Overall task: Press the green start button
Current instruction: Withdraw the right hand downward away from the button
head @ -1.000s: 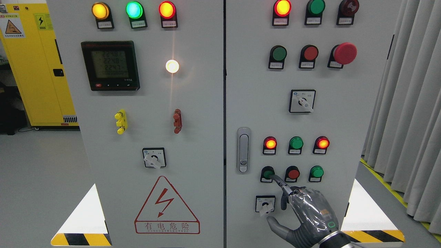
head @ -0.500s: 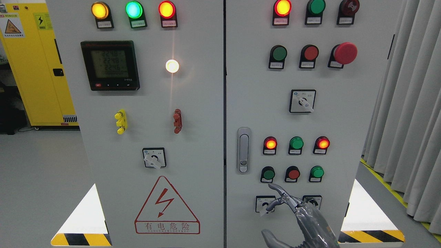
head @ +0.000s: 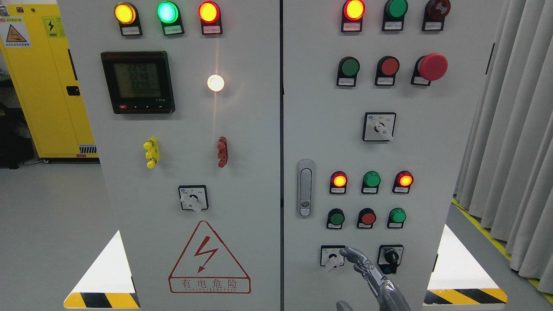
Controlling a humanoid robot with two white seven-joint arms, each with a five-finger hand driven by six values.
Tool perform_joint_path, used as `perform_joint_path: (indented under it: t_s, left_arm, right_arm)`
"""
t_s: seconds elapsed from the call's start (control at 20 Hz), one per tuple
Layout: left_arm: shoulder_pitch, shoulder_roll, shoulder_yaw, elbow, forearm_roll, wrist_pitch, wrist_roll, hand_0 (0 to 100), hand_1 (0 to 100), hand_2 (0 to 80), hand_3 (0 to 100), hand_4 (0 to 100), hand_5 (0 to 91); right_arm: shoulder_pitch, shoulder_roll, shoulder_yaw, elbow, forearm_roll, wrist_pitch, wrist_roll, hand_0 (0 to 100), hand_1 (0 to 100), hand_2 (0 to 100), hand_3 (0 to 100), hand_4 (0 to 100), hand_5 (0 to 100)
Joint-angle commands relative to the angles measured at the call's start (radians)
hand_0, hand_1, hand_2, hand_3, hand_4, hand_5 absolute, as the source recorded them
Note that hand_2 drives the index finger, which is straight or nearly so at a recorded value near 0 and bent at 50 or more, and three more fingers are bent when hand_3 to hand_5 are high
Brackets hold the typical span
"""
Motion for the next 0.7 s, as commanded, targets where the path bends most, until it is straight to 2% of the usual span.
perform_joint_path:
  t_s: [0.0, 0.65]
  left_arm:
    - [-0.011, 0.0, 0.0, -0.028, 0.0, 0.0, 0.0, 12, 56, 0.0, 0, 0, 0.0]
    - [-0.011, 0.0, 0.0, -0.028, 0.0, 0.0, 0.0, 12, 56, 0.0, 0, 0, 0.0]
  right_arm:
    - [0.061, 0.007, 0.01, -0.08, -0.066, 0.0, 0.028, 46, 56, 0, 0, 7, 0]
    - [0.053, 0.005, -0.002, -0.078, -0.068, 0.006, 0.028, 41, 55, 0, 0, 8, 0]
